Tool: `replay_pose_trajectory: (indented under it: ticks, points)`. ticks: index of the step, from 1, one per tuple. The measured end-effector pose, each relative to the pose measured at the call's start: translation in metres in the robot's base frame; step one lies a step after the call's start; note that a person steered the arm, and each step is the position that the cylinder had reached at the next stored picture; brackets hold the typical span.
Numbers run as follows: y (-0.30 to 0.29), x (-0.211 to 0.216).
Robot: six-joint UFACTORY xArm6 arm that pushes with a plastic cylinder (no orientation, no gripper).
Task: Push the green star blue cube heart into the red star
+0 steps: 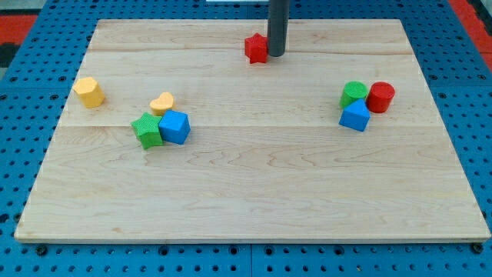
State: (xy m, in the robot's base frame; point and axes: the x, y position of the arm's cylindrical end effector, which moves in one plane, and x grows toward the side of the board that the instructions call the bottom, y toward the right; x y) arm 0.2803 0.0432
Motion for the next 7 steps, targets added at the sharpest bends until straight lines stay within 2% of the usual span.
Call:
replay_pose_trajectory:
  ticks: [1, 2, 3, 4, 5, 6, 7]
  points:
    - [-0.039, 0.001]
    - [0.011, 0.04]
    - [0.013, 0.133]
    - [-0.014, 0.218]
    - [-0.069, 0.274]
    - [-0.175, 0.273]
    - [-0.183, 0.221]
